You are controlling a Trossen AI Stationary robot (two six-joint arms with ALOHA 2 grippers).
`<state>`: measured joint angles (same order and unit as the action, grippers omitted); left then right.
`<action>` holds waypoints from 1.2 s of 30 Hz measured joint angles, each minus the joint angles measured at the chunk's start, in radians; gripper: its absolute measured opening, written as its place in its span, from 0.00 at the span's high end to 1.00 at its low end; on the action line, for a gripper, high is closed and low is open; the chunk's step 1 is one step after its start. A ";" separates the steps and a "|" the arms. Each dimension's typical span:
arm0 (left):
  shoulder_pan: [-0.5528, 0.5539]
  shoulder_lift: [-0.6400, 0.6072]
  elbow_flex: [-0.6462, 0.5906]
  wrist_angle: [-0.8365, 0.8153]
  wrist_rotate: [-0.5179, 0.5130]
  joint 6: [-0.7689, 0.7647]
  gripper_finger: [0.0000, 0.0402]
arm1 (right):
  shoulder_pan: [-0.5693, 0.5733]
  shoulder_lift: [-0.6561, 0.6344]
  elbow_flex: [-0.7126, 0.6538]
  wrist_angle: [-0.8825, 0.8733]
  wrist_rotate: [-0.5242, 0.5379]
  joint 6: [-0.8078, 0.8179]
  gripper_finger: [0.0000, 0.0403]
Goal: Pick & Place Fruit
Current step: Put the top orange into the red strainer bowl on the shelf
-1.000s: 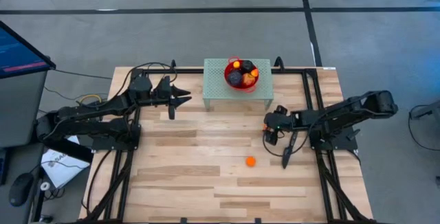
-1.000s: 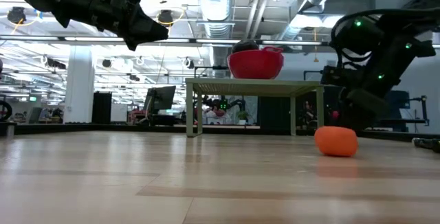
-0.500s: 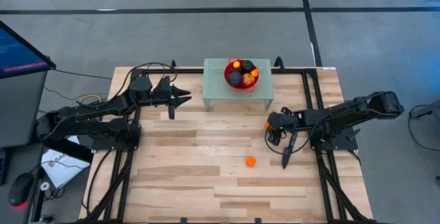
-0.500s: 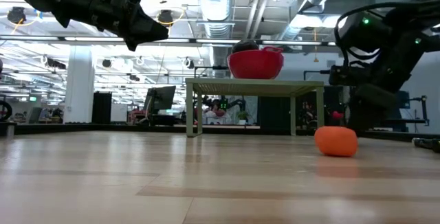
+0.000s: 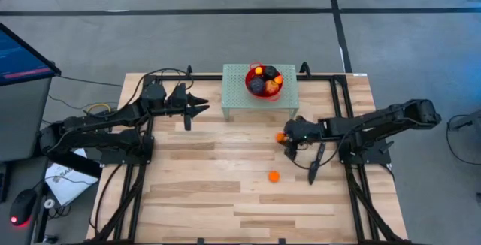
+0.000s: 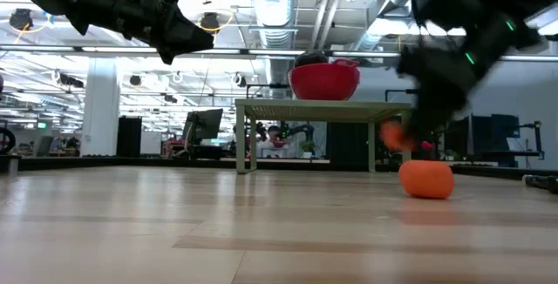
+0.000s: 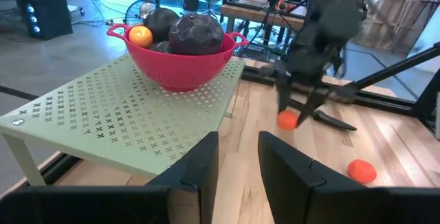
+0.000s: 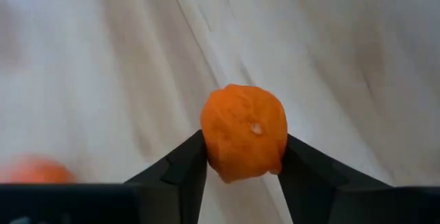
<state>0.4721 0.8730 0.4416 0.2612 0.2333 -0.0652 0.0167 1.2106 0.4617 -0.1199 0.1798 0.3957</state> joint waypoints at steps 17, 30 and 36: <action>0.000 0.000 0.000 0.003 0.000 -0.004 0.76 | -0.372 0.148 0.699 -0.102 -0.018 -0.174 0.61; -0.014 0.000 0.000 0.009 -0.001 -0.004 0.76 | -0.523 0.493 1.100 -0.477 -0.100 -0.301 0.53; -0.034 0.000 0.000 0.010 0.000 -0.004 0.76 | -0.524 0.526 1.144 -0.513 -0.136 -0.301 0.48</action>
<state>0.4379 0.8734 0.4419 0.2710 0.2329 -0.0689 -0.5072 1.7366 1.6058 -0.6333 0.0435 0.0950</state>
